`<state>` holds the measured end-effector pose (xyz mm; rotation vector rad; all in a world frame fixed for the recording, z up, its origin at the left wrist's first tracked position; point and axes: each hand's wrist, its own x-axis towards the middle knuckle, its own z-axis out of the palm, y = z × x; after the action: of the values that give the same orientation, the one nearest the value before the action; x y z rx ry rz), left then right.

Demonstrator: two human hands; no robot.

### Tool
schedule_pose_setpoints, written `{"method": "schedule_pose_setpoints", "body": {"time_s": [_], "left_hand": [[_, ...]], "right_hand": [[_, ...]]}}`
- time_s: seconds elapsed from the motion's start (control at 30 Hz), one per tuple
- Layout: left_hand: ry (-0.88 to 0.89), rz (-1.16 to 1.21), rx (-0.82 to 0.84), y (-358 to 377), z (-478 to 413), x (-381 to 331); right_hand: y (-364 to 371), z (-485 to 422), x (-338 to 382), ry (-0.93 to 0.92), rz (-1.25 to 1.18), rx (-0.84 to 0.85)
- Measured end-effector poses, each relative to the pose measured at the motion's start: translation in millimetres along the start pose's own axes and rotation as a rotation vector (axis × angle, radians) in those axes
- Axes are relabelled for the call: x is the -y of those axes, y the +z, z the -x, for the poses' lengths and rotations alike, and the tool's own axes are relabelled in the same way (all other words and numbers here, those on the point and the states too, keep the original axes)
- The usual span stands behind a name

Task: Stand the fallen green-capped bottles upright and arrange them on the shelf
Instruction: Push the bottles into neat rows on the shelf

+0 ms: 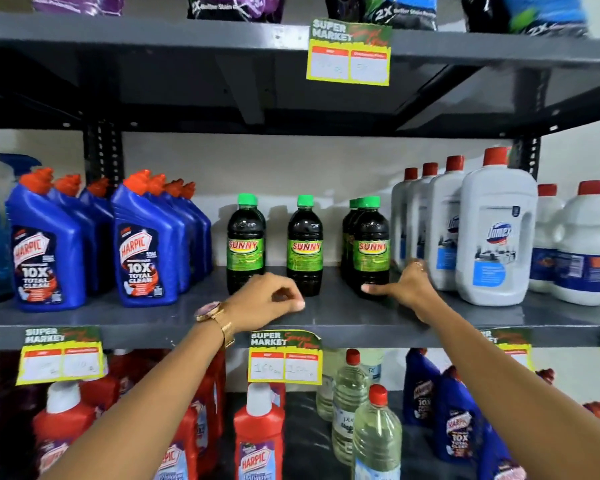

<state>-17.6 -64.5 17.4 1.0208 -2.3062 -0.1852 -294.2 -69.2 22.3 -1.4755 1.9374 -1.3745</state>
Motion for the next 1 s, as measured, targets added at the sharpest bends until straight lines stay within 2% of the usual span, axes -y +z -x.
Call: {"method": "schedule_pose_setpoints", "body": {"time_s": [0.07,0.23,0.5,1.0], "left_hand": [[0.049,-0.030,0.116,7.6,-9.1,-8.0],[-0.004,-0.021,0.184,14.0,-11.5,-5.6],[-0.028,0.035,0.187,15.9,-14.6,-2.0],[-0.036,0.025,0.196,18.1,-16.5,1.4]], "right_hand": [[3.1,-11.6,-1.8,0.002,-0.021,0.074],[13.7,-19.2,0.0,-0.089,0.011,0.066],[16.2,-20.0,-0.9,-0.091,0.110,-0.017],[14.1,-18.1,-1.2,-0.116,0.149,0.032]]}}
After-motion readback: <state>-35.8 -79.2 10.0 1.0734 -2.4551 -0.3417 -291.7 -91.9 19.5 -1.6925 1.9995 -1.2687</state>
